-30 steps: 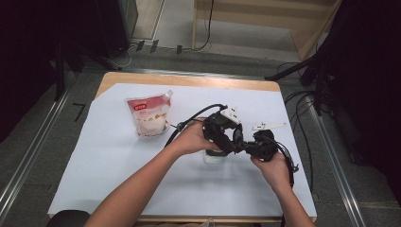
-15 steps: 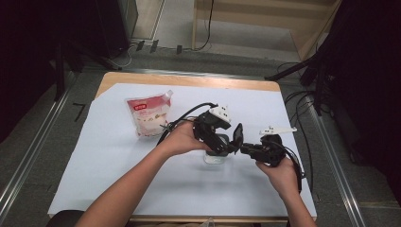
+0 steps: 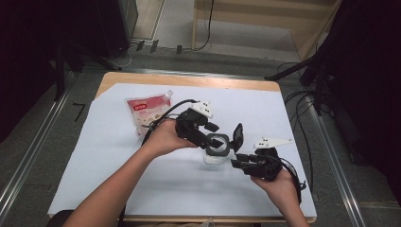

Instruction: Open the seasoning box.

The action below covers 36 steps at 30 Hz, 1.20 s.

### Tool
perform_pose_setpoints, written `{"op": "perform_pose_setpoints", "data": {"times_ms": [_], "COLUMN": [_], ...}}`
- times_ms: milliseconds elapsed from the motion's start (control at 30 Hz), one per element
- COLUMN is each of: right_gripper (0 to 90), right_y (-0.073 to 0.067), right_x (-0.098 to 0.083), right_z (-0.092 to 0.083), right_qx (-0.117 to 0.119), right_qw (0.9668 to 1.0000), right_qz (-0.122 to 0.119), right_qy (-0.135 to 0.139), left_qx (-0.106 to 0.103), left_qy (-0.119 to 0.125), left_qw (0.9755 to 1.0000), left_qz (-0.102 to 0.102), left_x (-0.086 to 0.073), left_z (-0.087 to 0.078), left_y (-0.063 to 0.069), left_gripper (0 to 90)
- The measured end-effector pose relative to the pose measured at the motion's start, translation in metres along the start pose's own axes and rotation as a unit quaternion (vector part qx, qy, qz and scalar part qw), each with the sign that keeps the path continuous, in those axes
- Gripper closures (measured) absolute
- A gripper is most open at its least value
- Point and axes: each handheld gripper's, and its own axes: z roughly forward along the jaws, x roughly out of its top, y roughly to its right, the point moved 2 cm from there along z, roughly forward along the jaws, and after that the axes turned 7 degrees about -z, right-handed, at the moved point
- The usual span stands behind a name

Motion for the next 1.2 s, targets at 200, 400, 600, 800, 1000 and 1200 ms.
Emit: {"op": "perform_pose_setpoints", "data": {"times_ms": [200,400,600,800,1000,1200], "right_gripper": [59.4,59.5,59.7,51.3,49.0,45.2], "right_y": [-0.016,-0.030,-0.040,-0.049,-0.056,-0.065], "right_x": [0.004,0.007,0.012,0.014,0.017,0.020], "right_z": [0.011,0.021,0.028,0.037,0.045,0.056], "right_qx": [0.026,0.045,0.059,0.060,0.077,0.093], "right_qw": [0.9994,0.9979,0.9970,0.9954,0.9938,0.9913], "right_qz": [-0.022,-0.045,-0.050,-0.074,-0.079,-0.092], "right_qy": [-0.004,-0.010,-0.008,-0.011,-0.013,-0.017], "left_qx": [0.011,0.012,0.026,0.035,0.044,0.050], "left_qy": [0.002,0.012,0.020,0.021,0.020,0.017], "left_qw": [0.9999,0.9992,0.9986,0.9981,0.9974,0.9964], "left_qz": [-0.007,-0.037,-0.041,-0.047,-0.054,-0.066], "left_x": [-0.011,-0.022,-0.031,-0.042,-0.053,-0.059], "left_z": [-0.010,-0.022,-0.033,-0.044,-0.056,-0.073], "left_y": [0.001,-0.002,-0.002,-0.003,-0.004,-0.002], "left_gripper": [43.3,44.6,44.4,42.4,42.4,41.3]}}
